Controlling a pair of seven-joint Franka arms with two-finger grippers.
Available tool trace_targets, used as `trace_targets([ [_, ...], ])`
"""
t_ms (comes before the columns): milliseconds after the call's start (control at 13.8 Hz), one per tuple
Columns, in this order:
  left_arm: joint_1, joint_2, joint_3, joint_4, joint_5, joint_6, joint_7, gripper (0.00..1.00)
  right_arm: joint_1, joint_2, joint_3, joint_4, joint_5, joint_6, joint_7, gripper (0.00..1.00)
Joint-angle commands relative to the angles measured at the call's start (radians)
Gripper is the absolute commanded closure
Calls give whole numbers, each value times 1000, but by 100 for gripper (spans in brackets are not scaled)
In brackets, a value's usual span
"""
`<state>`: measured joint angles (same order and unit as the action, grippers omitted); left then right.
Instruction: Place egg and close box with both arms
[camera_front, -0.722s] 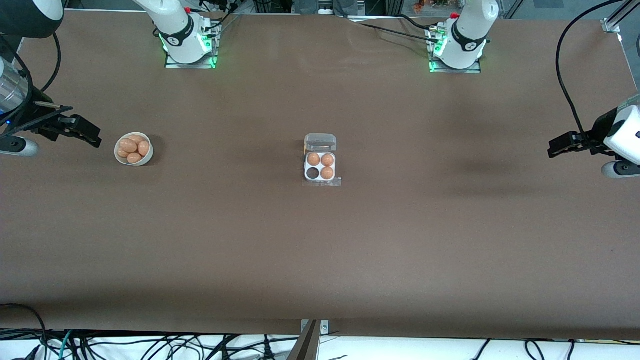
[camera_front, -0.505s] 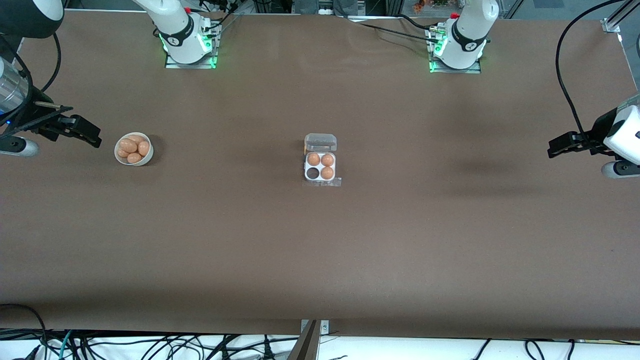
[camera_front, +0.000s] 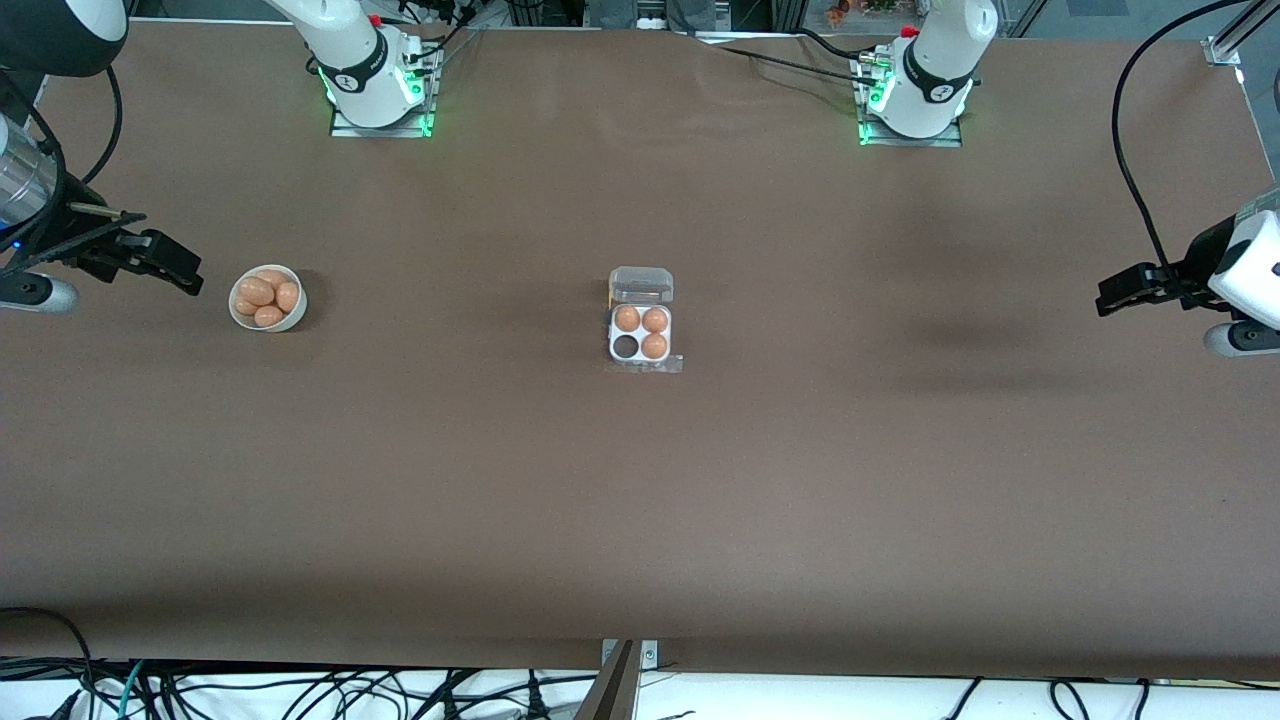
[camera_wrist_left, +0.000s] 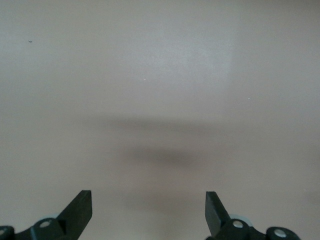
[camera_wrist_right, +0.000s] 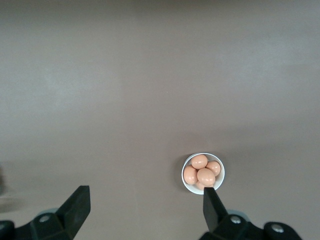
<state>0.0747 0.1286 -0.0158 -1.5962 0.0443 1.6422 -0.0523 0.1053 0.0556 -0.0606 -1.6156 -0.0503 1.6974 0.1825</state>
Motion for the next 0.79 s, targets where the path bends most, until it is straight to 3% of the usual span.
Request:
trace_targets([
  [0,2,12,-3,48,3,-24,12,0,-2,-3,2,6,3,-15,-5,0],
  [722,0,14,-3,48,2,-33,9,0,-2,-3,2,6,3,-15,-5,0],
])
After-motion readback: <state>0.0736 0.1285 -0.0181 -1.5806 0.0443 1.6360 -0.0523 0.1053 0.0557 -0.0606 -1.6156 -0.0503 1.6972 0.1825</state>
